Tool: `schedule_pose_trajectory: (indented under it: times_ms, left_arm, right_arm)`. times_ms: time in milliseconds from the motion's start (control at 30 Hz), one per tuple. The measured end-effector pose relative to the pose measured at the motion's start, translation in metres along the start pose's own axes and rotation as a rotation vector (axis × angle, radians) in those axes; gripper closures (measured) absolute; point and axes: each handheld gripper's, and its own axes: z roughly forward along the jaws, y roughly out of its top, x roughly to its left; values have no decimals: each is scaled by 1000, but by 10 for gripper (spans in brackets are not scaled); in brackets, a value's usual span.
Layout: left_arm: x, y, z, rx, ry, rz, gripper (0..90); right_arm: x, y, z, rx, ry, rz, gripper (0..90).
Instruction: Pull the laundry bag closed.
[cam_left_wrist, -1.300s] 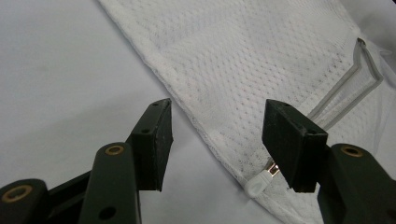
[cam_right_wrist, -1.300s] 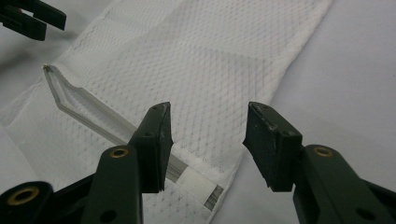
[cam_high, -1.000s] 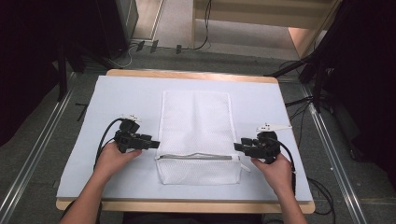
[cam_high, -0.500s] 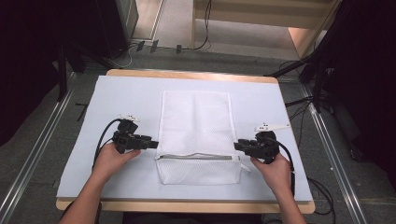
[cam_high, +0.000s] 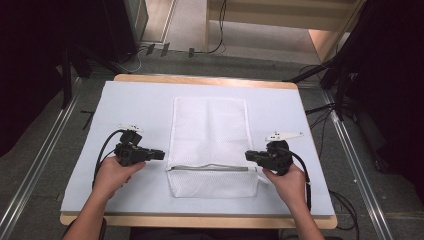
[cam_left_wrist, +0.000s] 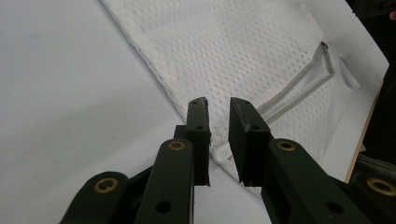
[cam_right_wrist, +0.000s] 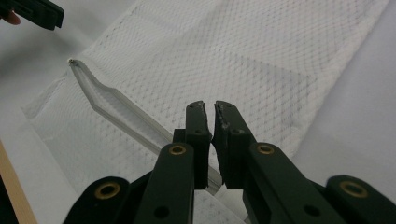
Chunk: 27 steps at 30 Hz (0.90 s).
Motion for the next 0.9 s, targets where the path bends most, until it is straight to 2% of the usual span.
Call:
schedule_pose_trajectory:
  times_ms: [200,333,467,533,633,733,900]
  left_arm:
    - [-2,-5,-2,8,10,-5,794]
    - [-3,-9,-5,11,14,-6,895]
    - [-5,-15,-6,-14,8,-20,900]
    - [-5,-18,-4,-4,5,-18,900]
    - [-5,-20,-1,11,10,-22,900]
    - [-5,-20,2,12,8,-19,900]
    - [-5,-20,4,14,2,-17,900]
  right_arm:
    - [4,3,4,9,18,-3,875]
    - [9,6,8,19,27,-11,900]
    - [19,11,14,31,42,-32,900]
    - [28,14,20,41,49,-55,900]
    - [32,16,24,46,55,-62,900]
    - [43,20,33,53,69,-83,900]
    - [54,26,44,53,85,-102,900]
